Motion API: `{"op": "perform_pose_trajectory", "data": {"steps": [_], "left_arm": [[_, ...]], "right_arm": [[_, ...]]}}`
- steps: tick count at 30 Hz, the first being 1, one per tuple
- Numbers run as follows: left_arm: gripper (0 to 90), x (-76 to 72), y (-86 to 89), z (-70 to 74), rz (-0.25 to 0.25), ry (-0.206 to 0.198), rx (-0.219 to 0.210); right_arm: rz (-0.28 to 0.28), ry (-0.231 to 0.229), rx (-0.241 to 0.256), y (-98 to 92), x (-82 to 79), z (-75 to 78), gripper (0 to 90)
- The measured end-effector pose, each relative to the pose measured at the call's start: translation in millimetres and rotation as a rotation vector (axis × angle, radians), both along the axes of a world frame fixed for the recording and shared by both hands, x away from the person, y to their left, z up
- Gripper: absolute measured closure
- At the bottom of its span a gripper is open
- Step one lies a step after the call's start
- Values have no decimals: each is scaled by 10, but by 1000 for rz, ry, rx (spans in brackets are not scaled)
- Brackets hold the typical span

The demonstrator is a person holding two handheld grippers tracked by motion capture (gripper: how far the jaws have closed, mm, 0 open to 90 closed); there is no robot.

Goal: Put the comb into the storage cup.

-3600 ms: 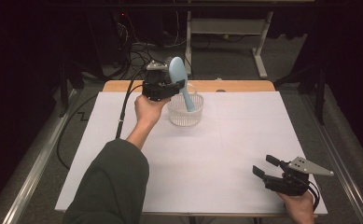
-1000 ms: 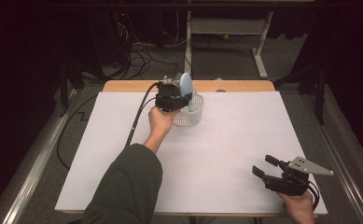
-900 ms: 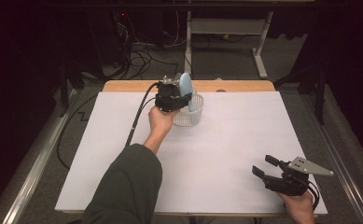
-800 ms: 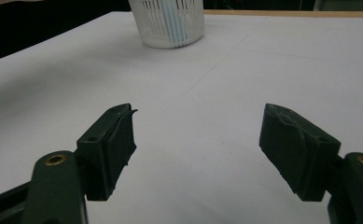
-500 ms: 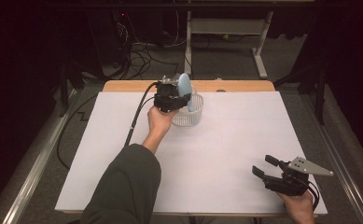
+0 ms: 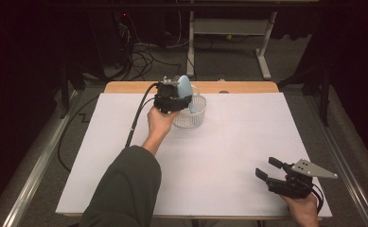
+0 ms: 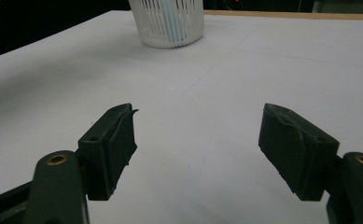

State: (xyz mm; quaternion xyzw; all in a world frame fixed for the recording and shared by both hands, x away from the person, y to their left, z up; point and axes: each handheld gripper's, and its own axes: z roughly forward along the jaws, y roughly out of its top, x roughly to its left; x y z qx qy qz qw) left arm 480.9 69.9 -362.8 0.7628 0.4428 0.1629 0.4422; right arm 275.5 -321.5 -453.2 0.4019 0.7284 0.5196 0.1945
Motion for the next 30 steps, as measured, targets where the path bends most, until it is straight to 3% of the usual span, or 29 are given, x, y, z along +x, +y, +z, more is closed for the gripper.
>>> {"op": "perform_pose_trajectory", "data": {"steps": [14, 17, 30], "left_arm": [[398, 9, 38, 12, 9, 8, 9], [363, 25, 59, 10, 2, 28, -5], [289, 56, 113, 3, -15, 49, -20]], "right_arm": [[-1, 3, 4, -4, 2, 0, 272], [0, 4, 4, -2, 2, 0, 272], [-4, 9, 3, -4, 7, -4, 273]]}}
